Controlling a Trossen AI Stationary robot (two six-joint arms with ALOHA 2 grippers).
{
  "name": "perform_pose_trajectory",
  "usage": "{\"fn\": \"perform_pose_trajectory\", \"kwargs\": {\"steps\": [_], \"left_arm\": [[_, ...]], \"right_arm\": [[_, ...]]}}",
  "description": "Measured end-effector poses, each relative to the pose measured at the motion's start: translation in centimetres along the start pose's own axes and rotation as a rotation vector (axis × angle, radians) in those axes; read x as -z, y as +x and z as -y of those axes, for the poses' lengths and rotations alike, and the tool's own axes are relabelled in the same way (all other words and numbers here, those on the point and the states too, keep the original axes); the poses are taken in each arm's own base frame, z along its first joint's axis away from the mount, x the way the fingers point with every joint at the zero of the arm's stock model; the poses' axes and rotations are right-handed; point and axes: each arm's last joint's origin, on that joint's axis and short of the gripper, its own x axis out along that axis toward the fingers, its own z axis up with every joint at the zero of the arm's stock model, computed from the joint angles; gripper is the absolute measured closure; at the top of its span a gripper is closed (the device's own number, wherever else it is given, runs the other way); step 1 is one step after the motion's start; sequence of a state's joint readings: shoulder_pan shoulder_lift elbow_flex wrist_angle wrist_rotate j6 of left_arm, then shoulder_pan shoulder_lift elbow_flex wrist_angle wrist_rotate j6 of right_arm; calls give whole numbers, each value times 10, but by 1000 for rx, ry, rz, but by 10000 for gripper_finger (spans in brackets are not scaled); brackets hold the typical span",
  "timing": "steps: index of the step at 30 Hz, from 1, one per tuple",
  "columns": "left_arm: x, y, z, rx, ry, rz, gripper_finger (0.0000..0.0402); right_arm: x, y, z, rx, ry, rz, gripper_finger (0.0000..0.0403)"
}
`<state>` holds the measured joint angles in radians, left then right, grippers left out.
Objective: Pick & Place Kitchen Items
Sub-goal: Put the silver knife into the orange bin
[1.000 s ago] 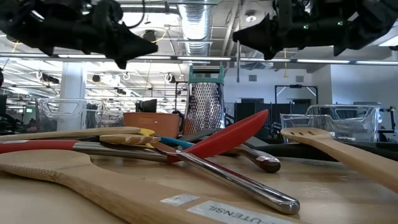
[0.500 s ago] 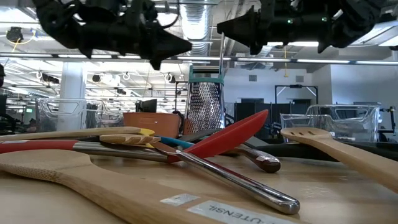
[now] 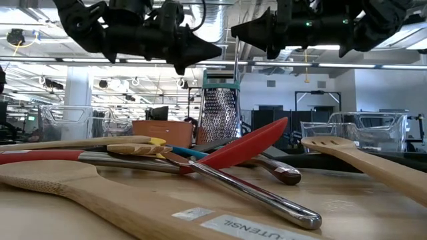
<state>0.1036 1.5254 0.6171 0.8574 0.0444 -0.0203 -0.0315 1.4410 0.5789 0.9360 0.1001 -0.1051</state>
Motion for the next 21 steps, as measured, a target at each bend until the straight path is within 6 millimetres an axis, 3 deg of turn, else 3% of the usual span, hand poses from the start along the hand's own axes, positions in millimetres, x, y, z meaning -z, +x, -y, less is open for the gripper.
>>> {"fn": "perform_pose_trajectory", "kwargs": {"steps": [21], "left_arm": [[-4,2,1,-31,-8,27,235]], "right_arm": [[0,0,0,-25,-1,3,367]]}}
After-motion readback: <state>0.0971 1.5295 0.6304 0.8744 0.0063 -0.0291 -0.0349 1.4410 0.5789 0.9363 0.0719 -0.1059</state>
